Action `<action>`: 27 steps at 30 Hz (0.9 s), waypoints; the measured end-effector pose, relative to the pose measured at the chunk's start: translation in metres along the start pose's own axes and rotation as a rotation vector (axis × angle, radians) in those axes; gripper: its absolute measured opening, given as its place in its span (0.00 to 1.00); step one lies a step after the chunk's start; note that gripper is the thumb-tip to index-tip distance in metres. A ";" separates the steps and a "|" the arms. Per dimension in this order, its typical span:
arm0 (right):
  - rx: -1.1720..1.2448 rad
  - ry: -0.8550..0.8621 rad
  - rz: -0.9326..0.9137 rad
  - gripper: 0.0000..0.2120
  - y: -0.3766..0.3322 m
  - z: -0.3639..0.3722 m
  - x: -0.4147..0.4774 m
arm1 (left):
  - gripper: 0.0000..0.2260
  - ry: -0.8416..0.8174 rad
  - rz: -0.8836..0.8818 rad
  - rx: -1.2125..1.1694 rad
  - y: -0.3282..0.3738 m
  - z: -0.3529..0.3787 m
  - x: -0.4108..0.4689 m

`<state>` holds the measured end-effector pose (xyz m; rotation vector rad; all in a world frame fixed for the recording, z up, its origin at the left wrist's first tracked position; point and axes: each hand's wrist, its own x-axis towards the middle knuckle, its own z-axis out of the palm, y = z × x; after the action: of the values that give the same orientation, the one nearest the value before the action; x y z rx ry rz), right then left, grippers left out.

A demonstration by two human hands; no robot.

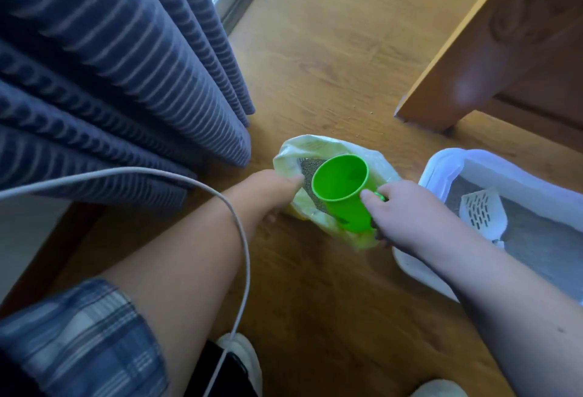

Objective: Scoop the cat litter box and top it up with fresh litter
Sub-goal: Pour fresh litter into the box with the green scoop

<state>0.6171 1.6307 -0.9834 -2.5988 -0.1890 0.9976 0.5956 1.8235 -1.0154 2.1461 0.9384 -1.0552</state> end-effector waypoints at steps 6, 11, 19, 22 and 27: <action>-0.047 0.078 0.033 0.21 0.006 -0.011 -0.005 | 0.13 0.096 0.084 0.381 0.009 0.000 0.016; -0.037 0.144 0.030 0.23 0.007 -0.020 0.004 | 0.12 0.101 0.111 0.559 0.003 -0.010 0.030; -0.407 0.179 -0.100 0.20 -0.024 -0.008 0.026 | 0.14 0.150 0.243 0.585 0.001 -0.011 0.033; -0.563 0.059 -0.044 0.11 -0.027 0.013 0.048 | 0.14 0.139 0.278 0.606 0.004 -0.010 0.031; -0.598 0.070 0.042 0.05 -0.030 0.041 0.071 | 0.12 0.143 0.289 0.605 0.002 -0.005 0.033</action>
<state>0.6426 1.6872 -1.0448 -3.1780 -0.4812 0.9746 0.6142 1.8369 -1.0401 2.7732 0.3621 -1.1470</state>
